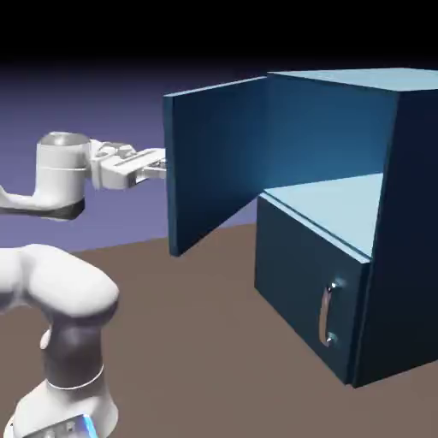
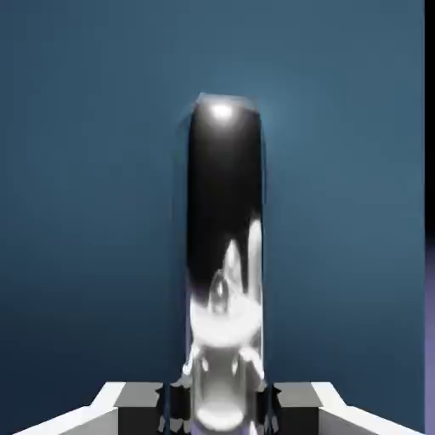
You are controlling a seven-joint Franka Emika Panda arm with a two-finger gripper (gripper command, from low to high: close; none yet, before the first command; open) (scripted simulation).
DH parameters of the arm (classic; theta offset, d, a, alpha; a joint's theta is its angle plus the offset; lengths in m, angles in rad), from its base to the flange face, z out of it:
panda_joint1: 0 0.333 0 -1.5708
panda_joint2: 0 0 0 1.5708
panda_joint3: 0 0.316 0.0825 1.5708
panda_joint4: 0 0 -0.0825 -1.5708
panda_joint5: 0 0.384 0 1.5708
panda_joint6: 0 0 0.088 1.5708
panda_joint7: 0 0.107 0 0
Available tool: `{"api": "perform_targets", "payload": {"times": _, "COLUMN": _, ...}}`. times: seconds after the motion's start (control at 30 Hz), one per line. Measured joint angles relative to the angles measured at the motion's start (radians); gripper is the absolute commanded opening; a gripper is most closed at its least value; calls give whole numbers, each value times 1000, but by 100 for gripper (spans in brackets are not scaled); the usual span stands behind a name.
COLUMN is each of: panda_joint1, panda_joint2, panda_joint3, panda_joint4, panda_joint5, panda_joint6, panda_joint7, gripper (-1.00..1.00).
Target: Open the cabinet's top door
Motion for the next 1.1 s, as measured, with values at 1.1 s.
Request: {"api": "perform_targets", "payload": {"times": 1.1, "panda_joint1": -1134, "panda_joint2": 130, "panda_joint3": 943, "panda_joint4": 1075, "panda_joint5": 427, "panda_joint6": -741, "panda_joint7": -37, "gripper": -100}}
